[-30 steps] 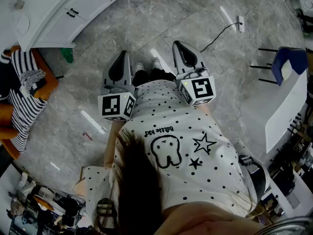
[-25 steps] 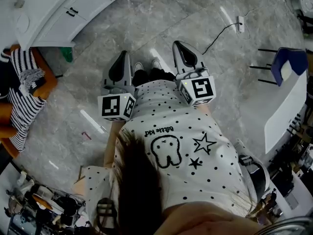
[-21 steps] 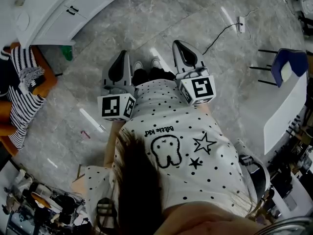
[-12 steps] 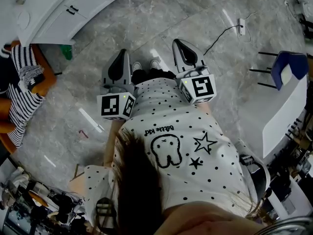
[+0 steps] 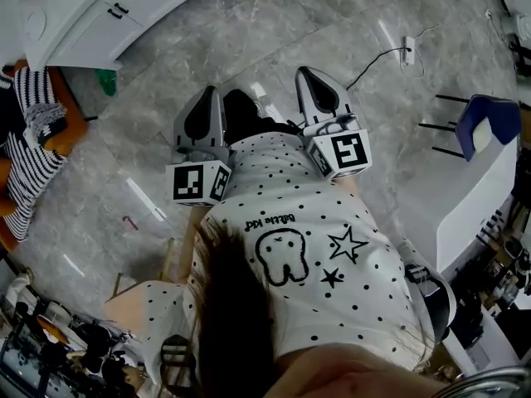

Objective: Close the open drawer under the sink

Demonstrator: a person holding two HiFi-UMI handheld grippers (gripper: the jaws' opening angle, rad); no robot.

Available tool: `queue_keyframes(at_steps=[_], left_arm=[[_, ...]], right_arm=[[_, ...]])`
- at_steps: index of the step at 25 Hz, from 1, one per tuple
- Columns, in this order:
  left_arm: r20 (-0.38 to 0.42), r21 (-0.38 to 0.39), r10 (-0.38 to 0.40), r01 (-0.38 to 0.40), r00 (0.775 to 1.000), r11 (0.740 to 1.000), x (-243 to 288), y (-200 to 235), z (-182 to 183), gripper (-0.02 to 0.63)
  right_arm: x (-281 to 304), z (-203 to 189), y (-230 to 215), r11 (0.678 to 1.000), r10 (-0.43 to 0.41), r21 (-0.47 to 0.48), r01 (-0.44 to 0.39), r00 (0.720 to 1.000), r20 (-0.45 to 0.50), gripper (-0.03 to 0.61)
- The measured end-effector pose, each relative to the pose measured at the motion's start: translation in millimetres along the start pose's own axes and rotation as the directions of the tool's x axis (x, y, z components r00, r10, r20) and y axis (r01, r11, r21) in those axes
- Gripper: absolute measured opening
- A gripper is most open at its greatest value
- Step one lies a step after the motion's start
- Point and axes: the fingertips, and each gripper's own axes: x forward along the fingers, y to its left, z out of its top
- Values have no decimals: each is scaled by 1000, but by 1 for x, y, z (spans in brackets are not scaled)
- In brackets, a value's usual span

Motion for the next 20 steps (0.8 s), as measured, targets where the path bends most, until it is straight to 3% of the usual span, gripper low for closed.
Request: queue_keyframes(at_steps=[8,20], left_arm=[[-2,-15,10,-10,1000,1000,24,20,4,9],[24,5,-4,4,1000,1000,108,93,65,9]], right_arm=[[32,-1,-8,1000,7,-3,-7,1000,-22,12],[143,39,-19,1000,-7,-8,7,999,-36,12]])
